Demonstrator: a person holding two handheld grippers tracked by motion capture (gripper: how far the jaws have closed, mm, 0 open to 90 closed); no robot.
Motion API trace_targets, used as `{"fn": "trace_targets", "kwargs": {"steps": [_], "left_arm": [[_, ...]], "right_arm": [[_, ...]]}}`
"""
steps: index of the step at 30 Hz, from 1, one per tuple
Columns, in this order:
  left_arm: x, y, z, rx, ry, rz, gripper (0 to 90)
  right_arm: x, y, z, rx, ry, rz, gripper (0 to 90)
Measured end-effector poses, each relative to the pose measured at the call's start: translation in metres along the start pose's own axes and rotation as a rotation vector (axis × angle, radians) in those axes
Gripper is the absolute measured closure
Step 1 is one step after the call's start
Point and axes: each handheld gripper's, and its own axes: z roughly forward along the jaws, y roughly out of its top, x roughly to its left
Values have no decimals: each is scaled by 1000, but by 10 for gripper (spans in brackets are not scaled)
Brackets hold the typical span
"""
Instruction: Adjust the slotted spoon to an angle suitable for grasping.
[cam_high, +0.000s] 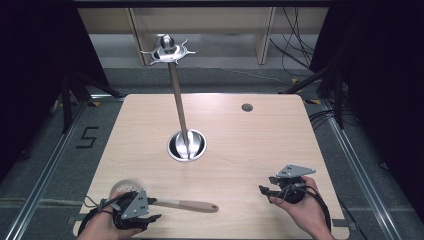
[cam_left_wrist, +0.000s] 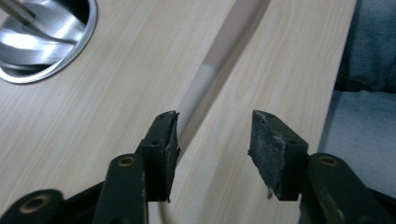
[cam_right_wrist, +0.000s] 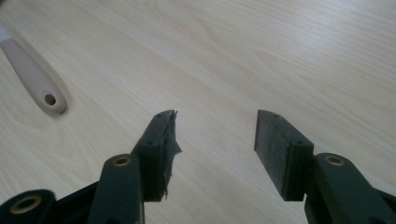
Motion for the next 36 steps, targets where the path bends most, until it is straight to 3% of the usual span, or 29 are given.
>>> {"fn": "trace_targets", "kwargs": {"steps": [2,4,5,6,8,10,12,14,16,18,20,22,23,24,27,29,30,31,32,35,36], "left_arm": [[0,3,1,12,-12,-13,606],[1,5,2,33,-12,-19,661],[2,7,2,46,-8,-21,682],[2,8,3,47,-6,-22,705],[4,13,3,72,1,-2,741],[6,17,3,82,-3,5,773],[8,26,2,92,-18,17,802],[8,30,2,98,-26,22,844],[11,39,8,115,-52,57,867],[9,42,12,110,-57,45,873],[6,46,20,162,-105,69,878],[4,44,20,170,-92,63,878],[6,40,20,179,-86,30,878],[8,38,18,192,-80,24,882],[12,34,16,211,-50,-9,890],[12,34,17,206,-52,-22,891],[12,37,20,225,-63,14,891],[12,37,20,225,-63,14,891],[9,43,24,246,-83,42,891],[4,49,31,268,-98,71,891],[1,52,38,291,-116,106,891]], "right_arm": [[1,-2,2,-9,2,34,487],[-3,-2,2,-5,11,18,488],[-2,-4,3,-6,8,39,488],[-6,-4,2,-6,5,12,487],[-7,-5,1,7,8,38,487],[-9,-5,1,-6,2,35,487],[-7,-3,1,5,-5,44,487],[-8,-3,2,-3,-8,19,487],[-5,-1,1,7,0,27,487],[0,0,-1,25,2,66,486],[-2,0,1,1,-6,6,485],[-1,0,1,0,-4,16,485],[0,0,0,16,6,32,483],[1,0,0,17,10,43,483],[-3,0,2,18,8,10,482],[-4,0,3,18,7,8,482],[-1,0,3,20,9,30,482],[-1,0,3,20,9,30,482],[-3,2,5,11,7,-8,481],[-1,3,5,27,12,13,481],[-2,3,5,20,9,4,480]]}}
